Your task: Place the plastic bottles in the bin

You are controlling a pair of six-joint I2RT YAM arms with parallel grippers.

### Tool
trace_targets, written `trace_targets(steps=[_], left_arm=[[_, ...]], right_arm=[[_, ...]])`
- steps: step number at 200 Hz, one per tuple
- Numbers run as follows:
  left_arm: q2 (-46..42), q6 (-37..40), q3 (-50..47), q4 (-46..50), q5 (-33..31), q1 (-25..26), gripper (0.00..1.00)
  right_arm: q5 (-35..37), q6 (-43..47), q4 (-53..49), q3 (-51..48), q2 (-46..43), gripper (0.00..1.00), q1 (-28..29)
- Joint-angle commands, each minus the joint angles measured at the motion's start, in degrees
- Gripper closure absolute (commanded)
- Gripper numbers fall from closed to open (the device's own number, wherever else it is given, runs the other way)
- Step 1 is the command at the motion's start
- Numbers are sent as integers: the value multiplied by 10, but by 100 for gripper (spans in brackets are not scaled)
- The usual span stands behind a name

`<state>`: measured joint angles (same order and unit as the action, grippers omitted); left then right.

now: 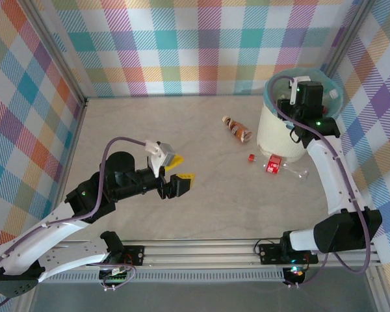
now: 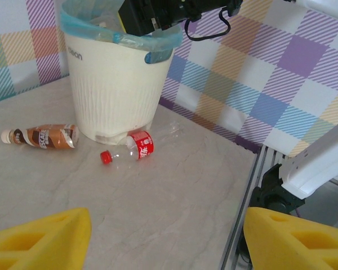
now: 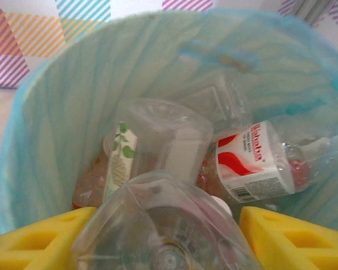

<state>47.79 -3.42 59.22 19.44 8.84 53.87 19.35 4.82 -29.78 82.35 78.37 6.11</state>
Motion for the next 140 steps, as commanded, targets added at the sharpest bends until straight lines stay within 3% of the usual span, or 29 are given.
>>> trace_targets(steps=[1, 77, 97, 140], left_arm=[[-4, -2, 2, 2, -7, 2, 28], [11, 1, 9, 3, -10, 2, 28], [18, 3, 17, 6, -8, 2, 28], [21, 3, 20, 5, -7, 2, 27]], right_arm=[[-47, -41, 6, -10, 18, 35, -8], [-144, -89, -24, 20, 39, 28, -35], [-192, -111, -38, 43, 41, 20, -35], [-224, -137, -57, 76, 26, 10, -35]])
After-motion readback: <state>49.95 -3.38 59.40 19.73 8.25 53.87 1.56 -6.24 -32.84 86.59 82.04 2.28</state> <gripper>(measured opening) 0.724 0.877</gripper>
